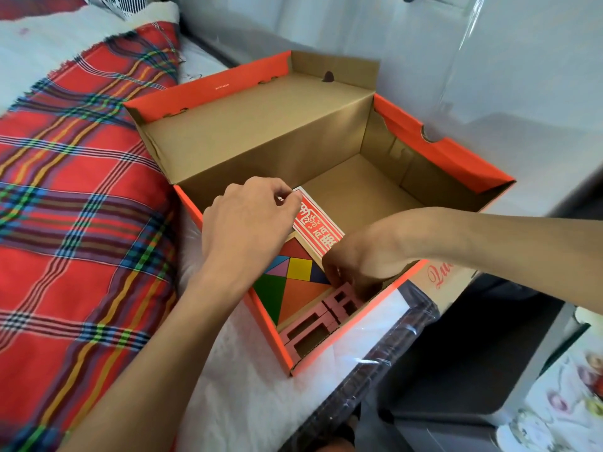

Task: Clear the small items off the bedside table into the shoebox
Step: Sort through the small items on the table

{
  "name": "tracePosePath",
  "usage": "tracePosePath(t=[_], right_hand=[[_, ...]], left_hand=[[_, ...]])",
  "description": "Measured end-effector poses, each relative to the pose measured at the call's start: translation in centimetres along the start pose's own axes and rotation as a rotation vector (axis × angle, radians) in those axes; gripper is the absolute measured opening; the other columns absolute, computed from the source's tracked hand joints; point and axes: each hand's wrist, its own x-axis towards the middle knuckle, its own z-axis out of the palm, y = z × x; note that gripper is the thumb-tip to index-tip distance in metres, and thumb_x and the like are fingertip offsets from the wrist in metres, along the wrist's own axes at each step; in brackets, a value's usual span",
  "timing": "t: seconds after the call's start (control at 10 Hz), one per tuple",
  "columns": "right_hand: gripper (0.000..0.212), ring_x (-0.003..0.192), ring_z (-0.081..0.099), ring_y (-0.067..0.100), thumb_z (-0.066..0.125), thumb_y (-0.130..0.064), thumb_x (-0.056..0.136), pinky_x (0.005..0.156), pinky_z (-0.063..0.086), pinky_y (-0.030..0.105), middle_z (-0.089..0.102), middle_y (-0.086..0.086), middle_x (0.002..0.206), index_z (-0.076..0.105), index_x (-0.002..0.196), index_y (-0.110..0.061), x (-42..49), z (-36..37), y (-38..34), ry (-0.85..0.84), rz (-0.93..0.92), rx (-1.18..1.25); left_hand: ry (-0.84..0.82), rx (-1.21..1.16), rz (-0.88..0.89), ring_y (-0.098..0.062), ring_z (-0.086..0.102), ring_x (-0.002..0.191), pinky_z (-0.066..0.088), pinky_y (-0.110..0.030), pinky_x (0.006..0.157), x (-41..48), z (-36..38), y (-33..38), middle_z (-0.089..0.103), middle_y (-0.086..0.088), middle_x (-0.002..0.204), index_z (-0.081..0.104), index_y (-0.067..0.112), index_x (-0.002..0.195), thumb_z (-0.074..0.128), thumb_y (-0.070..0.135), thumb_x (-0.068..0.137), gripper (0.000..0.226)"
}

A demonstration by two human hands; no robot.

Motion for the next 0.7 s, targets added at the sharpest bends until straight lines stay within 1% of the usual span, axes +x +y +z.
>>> tracePosePath(t=[0.1, 0.2, 0.3, 0.4, 0.5, 0.6, 0.7], right_hand=[[0.031, 0.105, 0.063, 0.027, 0.061, -0.023, 0.093, 0.086, 0.051, 0.035, 0.066, 0.008, 0.119, 0.064, 0.124, -0.017, 0.2, 0.2, 0.0, 0.006, -0.002, 0.039], [0.038, 0.103, 0.056, 0.020, 0.064, -0.023, 0.092, 0.084, 0.049, 0.031, 0.060, 0.001, 0.119, 0.059, 0.129, -0.022, 0.2, 0.5, 0.4, -0.062, 0.000, 0.160], [0.037, 0.099, 0.055, 0.017, 0.062, -0.021, 0.093, 0.075, 0.048, 0.024, 0.058, -0.004, 0.105, 0.057, 0.129, -0.021, -0.1, 0.6, 0.6, -0.078, 0.033, 0.222], [0.033, 0.097, 0.058, 0.017, 0.058, -0.020, 0.095, 0.070, 0.046, 0.019, 0.060, -0.003, 0.102, 0.058, 0.128, -0.016, -0.4, 0.6, 0.6, -0.064, 0.072, 0.252], [0.032, 0.104, 0.060, 0.023, 0.056, -0.020, 0.096, 0.068, 0.047, 0.024, 0.063, 0.007, 0.117, 0.060, 0.126, -0.011, -1.1, 0.4, 0.3, -0.019, 0.104, 0.221], [0.030, 0.098, 0.064, 0.026, 0.052, -0.012, 0.095, 0.069, 0.049, 0.028, 0.067, 0.014, 0.114, 0.062, 0.122, -0.006, -3.0, 0.0, 0.4, 0.139, 0.142, 0.281], [0.028, 0.094, 0.064, 0.023, 0.051, -0.011, 0.092, 0.076, 0.051, 0.029, 0.071, 0.009, 0.105, 0.066, 0.116, -0.010, -5.9, 0.1, 0.9, 0.369, 0.163, 0.360]], left_hand=[[-0.004, 0.001, 0.000, -0.016, 0.067, 0.086, 0.058, -0.036, 0.072, 0.0, 0.0, 0.0, 0.072, 0.012, 0.093, 0.065, 0.035, 0.102, 0.044, 0.063, 0.094, 0.035], [-0.004, 0.011, -0.008, -0.016, 0.066, 0.087, 0.057, -0.034, 0.071, 0.0, 0.0, 0.0, 0.072, 0.011, 0.092, 0.065, 0.036, 0.104, 0.044, 0.063, 0.094, 0.035], [-0.009, 0.023, -0.013, -0.016, 0.066, 0.086, 0.055, -0.032, 0.068, 0.0, 0.1, 0.0, 0.072, 0.011, 0.092, 0.064, 0.037, 0.105, 0.044, 0.064, 0.093, 0.036], [-0.016, 0.035, -0.017, -0.016, 0.065, 0.086, 0.056, -0.034, 0.070, 0.0, 0.0, 0.1, 0.072, 0.010, 0.093, 0.063, 0.038, 0.104, 0.043, 0.065, 0.092, 0.035], [-0.033, 0.053, -0.015, -0.016, 0.065, 0.088, 0.056, -0.035, 0.072, -0.2, -0.3, 0.4, 0.072, 0.009, 0.095, 0.064, 0.037, 0.104, 0.043, 0.063, 0.093, 0.035], [-0.082, 0.070, 0.003, -0.023, 0.063, 0.097, 0.055, -0.040, 0.080, -0.3, -1.0, 1.1, 0.071, 0.002, 0.104, 0.066, 0.035, 0.108, 0.046, 0.055, 0.095, 0.032], [-0.119, 0.053, 0.036, -0.028, 0.062, 0.104, 0.053, -0.042, 0.087, -0.6, -2.0, 2.4, 0.070, -0.003, 0.111, 0.068, 0.035, 0.110, 0.048, 0.049, 0.095, 0.028]])
